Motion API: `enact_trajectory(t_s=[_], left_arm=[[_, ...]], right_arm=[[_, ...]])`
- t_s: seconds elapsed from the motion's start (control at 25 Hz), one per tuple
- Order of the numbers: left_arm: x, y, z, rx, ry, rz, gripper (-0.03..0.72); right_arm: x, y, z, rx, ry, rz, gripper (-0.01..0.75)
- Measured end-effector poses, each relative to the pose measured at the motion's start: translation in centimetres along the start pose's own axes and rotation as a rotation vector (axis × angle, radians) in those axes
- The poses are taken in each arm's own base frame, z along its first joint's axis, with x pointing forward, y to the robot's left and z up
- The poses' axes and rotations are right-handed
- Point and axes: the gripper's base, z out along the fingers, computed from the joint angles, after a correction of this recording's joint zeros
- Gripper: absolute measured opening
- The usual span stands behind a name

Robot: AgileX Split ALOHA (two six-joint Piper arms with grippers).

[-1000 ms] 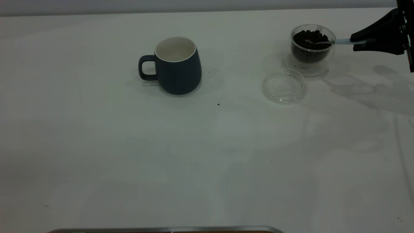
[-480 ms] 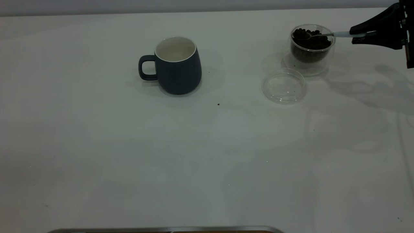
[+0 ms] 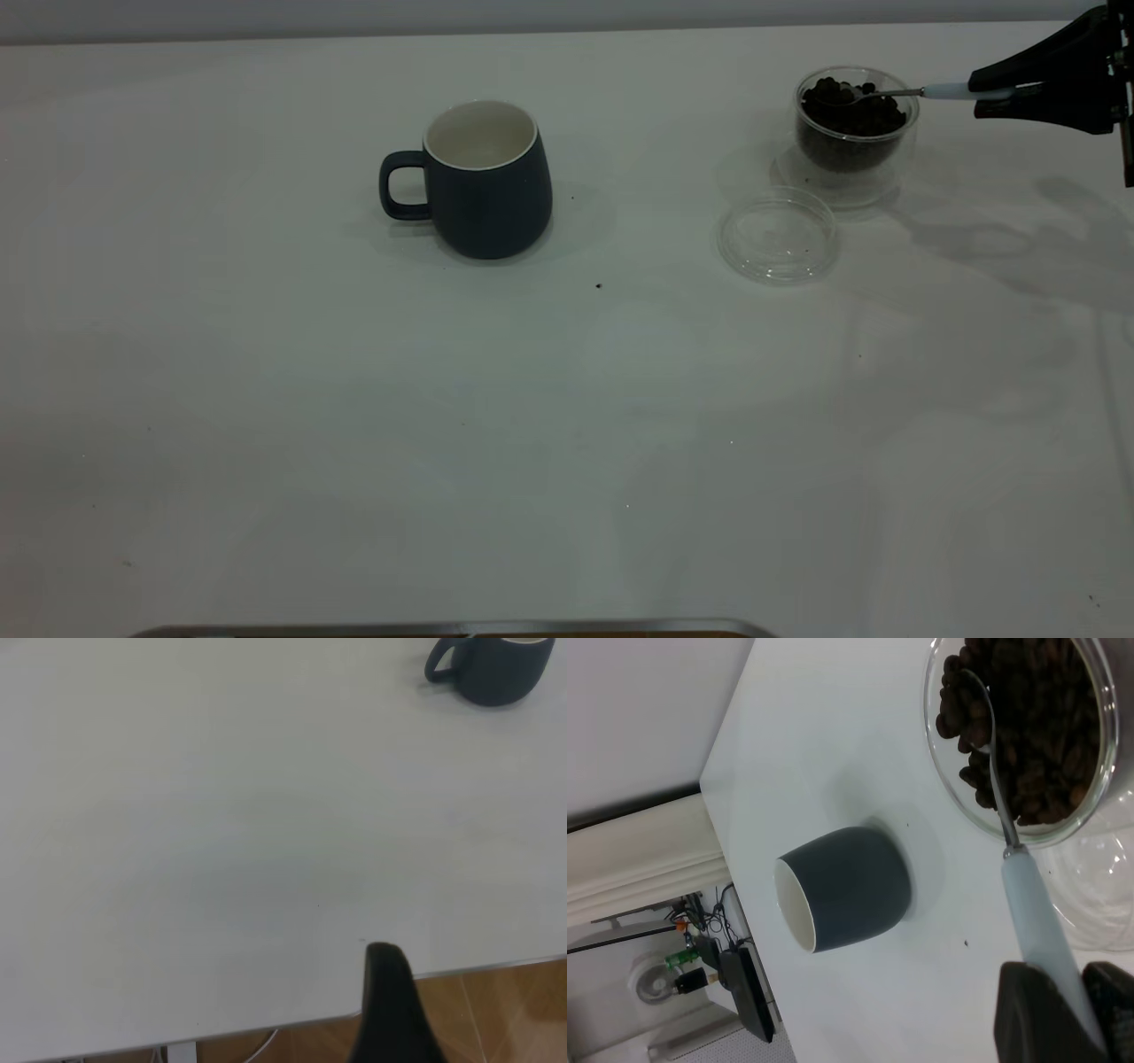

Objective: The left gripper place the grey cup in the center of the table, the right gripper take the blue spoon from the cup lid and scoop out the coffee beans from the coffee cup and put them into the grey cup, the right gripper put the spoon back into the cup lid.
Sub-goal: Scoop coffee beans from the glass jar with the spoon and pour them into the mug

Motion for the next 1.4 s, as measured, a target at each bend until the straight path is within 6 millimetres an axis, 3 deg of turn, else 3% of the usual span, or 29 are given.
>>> enact_trajectory(t_s=[0.92,1.4], left_arm=[[0.0,0.0,0.0,0.001,0.000,0.003,0.555],[0.0,0.0,0.0,0.001,0.000,0.003,0.555]], right_arm=[[0.3,0.4,-0.6,-0.085,0.039,-0.077,0.107],[2.6,3.3,4.1,-0.114,0.127,-0.125,0.107]])
